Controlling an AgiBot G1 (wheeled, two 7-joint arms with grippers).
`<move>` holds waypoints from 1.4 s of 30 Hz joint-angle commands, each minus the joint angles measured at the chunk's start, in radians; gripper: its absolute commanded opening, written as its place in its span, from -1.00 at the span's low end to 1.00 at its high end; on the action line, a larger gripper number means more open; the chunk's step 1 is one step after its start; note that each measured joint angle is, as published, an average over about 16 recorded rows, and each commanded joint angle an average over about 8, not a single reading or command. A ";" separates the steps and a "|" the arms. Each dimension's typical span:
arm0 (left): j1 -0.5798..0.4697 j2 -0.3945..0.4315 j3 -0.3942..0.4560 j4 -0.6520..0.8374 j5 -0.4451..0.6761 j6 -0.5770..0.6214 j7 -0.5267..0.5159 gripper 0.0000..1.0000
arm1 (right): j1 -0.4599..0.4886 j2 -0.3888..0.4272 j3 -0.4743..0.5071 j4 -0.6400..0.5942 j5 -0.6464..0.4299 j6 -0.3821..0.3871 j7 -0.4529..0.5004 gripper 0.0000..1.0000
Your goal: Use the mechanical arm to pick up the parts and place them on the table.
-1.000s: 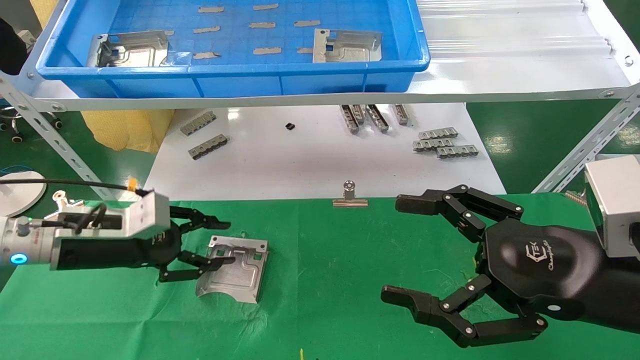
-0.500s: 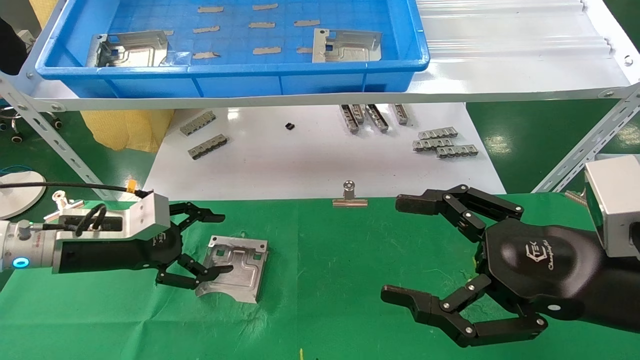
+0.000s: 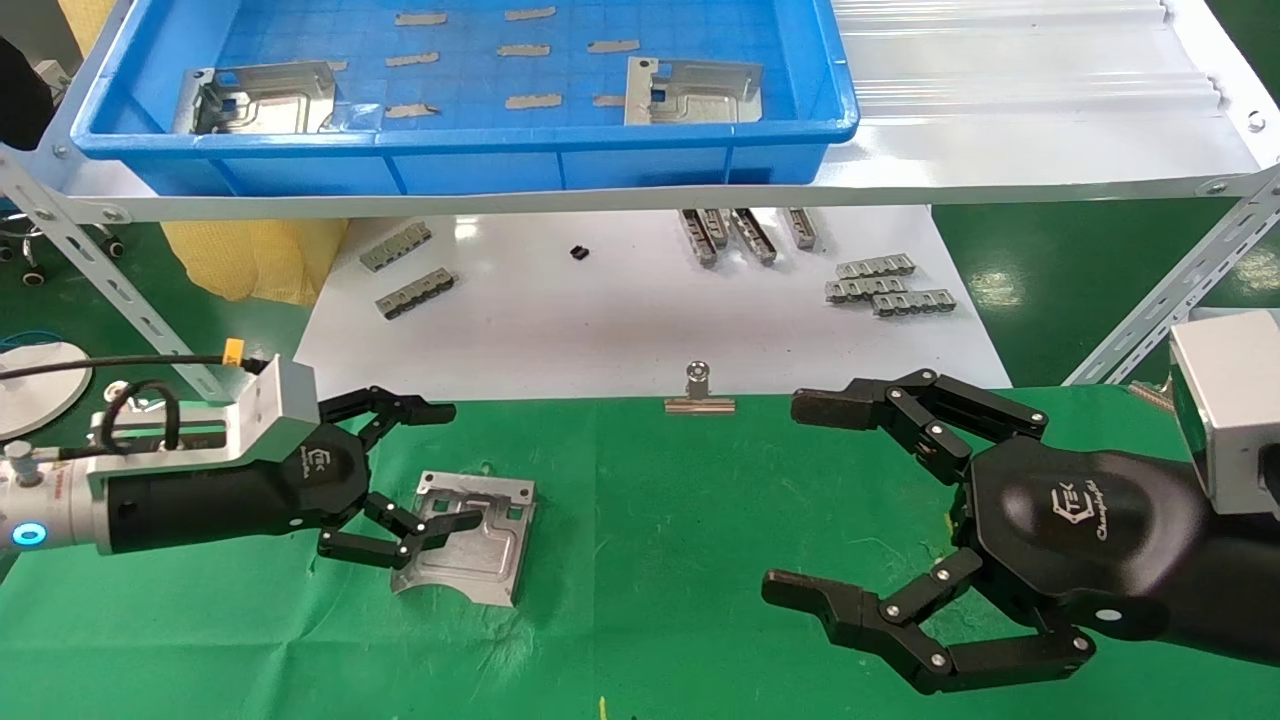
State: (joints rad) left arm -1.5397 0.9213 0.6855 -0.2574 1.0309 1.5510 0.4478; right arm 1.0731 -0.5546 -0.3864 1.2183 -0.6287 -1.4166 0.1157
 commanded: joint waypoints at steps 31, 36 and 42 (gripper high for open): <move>0.330 -0.220 -0.288 -0.728 -0.213 -0.039 -0.451 1.00 | 0.000 0.000 0.000 0.000 0.000 0.000 0.000 1.00; 0.382 -0.254 -0.333 -0.843 -0.246 -0.045 -0.522 1.00 | 0.000 0.000 0.000 0.000 0.000 0.000 0.000 1.00; 0.441 -0.294 -0.384 -0.972 -0.284 -0.052 -0.602 1.00 | 0.000 0.000 0.000 0.000 0.000 0.000 0.000 1.00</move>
State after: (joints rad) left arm -1.1029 0.6302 0.3043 -1.2220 0.7487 1.4994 -0.1472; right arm 1.0731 -0.5546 -0.3864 1.2183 -0.6287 -1.4165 0.1156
